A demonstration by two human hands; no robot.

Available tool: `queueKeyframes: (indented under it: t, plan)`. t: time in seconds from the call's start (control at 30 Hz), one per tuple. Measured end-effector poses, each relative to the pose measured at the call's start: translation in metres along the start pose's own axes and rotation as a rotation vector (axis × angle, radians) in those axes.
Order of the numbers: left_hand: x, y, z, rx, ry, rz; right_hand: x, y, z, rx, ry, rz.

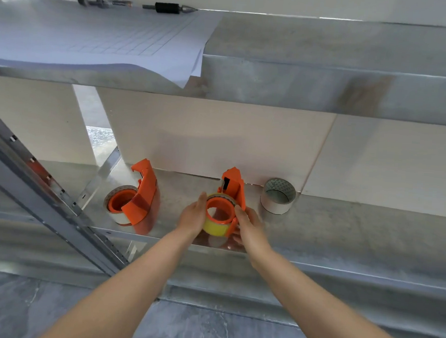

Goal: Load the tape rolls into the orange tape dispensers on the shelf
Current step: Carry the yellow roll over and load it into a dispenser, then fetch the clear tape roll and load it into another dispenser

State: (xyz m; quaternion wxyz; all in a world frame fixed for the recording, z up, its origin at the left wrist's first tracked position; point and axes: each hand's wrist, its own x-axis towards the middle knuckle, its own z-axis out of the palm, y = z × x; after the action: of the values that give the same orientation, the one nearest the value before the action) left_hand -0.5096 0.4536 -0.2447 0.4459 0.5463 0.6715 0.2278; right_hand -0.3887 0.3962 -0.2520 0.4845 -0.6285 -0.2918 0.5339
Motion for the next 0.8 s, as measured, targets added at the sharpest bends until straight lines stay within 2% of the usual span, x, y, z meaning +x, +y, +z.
queueKeyframes:
  t: [0.17,0.33,0.47,0.57,0.63,0.67,0.73,0.8]
  plan:
    - [0.017,-0.015,0.011,0.099,0.051,-0.003,0.013,0.008,0.001,-0.121,0.070,-0.068]
    - [0.023,-0.028,0.016,0.152,0.118,0.076,0.020,0.015,0.003,-0.472,0.168,-0.173]
    - [0.021,-0.027,0.018,0.176,0.144,0.108,0.020,0.016,0.000,-0.425,0.159,-0.206]
    - [0.012,-0.017,0.016,0.159,0.304,0.148,0.023,0.013,-0.005,-0.340,0.126,-0.170]
    - [-0.002,0.001,0.013,0.060,0.457,0.292,0.025,0.004,-0.018,-0.201,0.195,-0.175]
    - [-0.010,0.014,0.014,0.020,0.480,0.403,0.028,-0.004,-0.030,-0.163,0.259,-0.201]
    - [-0.025,0.040,0.023,-0.020,0.364,0.600,0.036,-0.018,-0.058,-0.211,0.410,-0.269]
    - [-0.038,0.061,0.043,-0.020,0.124,0.680,0.045,-0.025,-0.085,-0.283,0.508,-0.283]
